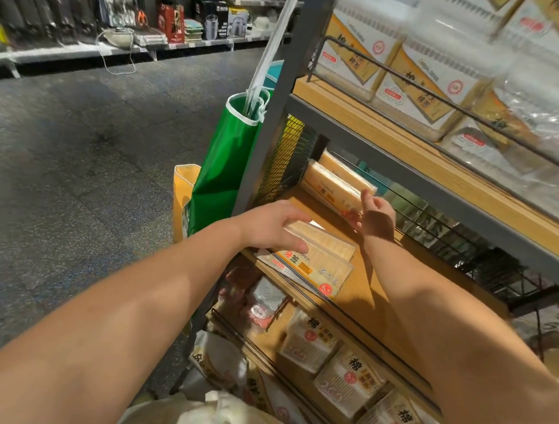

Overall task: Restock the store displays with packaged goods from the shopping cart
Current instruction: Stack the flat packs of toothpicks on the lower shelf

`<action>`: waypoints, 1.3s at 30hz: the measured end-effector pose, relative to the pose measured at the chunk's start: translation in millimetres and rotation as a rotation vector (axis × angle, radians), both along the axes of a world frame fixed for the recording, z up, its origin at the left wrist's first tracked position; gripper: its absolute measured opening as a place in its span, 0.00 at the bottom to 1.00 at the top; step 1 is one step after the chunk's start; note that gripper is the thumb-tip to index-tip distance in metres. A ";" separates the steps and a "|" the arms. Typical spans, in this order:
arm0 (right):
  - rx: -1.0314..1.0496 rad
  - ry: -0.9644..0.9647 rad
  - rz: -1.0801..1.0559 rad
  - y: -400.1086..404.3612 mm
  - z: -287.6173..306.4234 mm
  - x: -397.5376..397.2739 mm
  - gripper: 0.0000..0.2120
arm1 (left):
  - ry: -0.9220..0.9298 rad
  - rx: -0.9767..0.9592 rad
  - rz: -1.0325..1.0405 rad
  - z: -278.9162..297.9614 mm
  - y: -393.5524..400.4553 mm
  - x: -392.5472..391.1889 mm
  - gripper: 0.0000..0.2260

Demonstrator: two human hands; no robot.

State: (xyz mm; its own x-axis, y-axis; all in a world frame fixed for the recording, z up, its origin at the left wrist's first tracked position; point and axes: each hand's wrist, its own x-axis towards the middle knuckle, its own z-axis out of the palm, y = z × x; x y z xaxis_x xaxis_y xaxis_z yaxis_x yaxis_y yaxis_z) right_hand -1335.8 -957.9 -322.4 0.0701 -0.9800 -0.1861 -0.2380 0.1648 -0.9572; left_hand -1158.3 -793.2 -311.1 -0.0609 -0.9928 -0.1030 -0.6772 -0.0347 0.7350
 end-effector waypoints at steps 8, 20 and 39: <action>-0.117 0.310 0.052 -8.9 -15.6 0.8 0.12 | 0.011 -0.004 -0.005 -2.0 0.7 2.2 0.32; 0.066 -0.007 0.076 -8.4 -9.9 -24.8 0.17 | -0.119 -0.152 0.086 3.2 -26.5 -7.9 0.32; 0.208 -0.099 0.204 -0.6 -6.1 -40.7 0.20 | -0.301 0.103 -0.161 24.0 -71.4 -20.5 0.26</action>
